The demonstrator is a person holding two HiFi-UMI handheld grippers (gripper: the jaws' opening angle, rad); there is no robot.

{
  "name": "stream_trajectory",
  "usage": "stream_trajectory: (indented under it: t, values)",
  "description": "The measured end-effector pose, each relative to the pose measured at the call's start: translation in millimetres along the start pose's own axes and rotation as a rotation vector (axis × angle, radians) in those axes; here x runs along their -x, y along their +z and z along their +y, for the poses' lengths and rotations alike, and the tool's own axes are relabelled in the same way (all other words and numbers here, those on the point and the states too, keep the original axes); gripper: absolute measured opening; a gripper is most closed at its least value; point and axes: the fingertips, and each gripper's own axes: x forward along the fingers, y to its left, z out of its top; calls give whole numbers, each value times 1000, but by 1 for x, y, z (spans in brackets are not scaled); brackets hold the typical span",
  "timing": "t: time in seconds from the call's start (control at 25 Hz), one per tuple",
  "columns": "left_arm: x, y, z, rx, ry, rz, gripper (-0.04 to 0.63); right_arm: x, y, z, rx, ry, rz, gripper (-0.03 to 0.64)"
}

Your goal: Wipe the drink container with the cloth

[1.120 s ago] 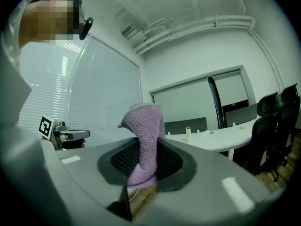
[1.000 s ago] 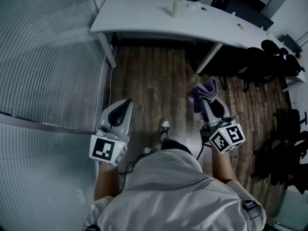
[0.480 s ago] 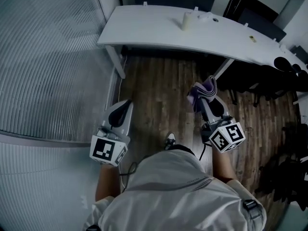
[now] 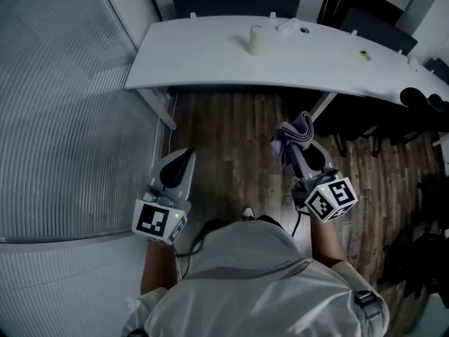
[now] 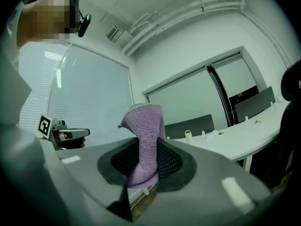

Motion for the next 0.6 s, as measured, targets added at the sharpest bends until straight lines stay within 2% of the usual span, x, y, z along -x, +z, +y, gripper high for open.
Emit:
stream_trajectory:
  t: [0.32,0.6]
  values:
    - [-93,-9,10,-3,-26,35,3,-37,-3,-80,-30,-24,43,98]
    - [-140,-16,28,12,-73,5,3,-65,-3,-109,-14,-55,55,98]
